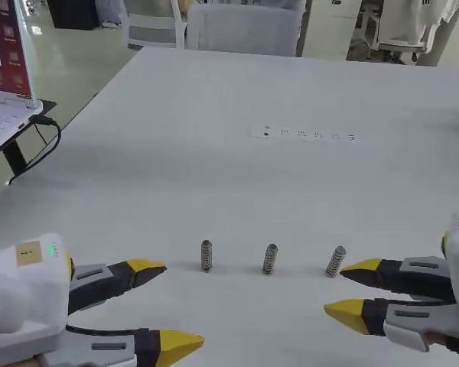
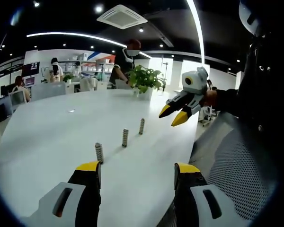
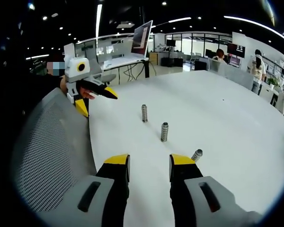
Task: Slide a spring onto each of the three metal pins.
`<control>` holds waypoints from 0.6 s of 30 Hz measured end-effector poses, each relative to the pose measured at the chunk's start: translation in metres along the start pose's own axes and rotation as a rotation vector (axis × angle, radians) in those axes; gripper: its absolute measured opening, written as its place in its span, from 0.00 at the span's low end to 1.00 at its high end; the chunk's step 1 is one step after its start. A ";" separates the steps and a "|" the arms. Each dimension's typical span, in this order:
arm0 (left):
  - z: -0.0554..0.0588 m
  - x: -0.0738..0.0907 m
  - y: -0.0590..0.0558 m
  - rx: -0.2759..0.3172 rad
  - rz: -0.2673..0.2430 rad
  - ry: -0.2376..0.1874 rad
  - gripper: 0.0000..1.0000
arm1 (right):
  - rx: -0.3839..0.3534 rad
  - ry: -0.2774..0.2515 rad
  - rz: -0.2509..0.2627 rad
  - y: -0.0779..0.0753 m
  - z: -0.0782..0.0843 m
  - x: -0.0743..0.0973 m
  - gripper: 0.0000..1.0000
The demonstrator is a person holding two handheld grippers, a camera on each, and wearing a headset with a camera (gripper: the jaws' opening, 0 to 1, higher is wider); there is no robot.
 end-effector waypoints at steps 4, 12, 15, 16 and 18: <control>0.001 0.000 0.000 0.003 -0.002 0.001 0.58 | -0.015 -0.025 0.023 -0.003 0.008 0.012 0.35; 0.002 0.001 0.000 0.012 -0.003 0.005 0.58 | 0.014 -0.071 0.055 -0.006 0.021 0.025 0.39; 0.003 0.001 0.000 0.013 -0.004 0.005 0.58 | 0.028 -0.089 0.054 -0.007 0.024 0.023 0.43; 0.003 0.001 0.000 0.014 -0.004 0.006 0.58 | 0.030 -0.095 0.053 -0.007 0.025 0.023 0.44; 0.003 0.001 0.001 0.016 -0.004 0.007 0.58 | 0.033 -0.104 0.052 -0.008 0.027 0.021 0.47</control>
Point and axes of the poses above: the centre of the closed fingertips' face, and the gripper's own axes: x roughly backward along the fingers, y roughly to its left, z roughly out of its underside, the point moved 9 cm from there along x, roughly backward along the fingers, and after that the axes turned 11 degrees about -z, right-handed, at the moved point
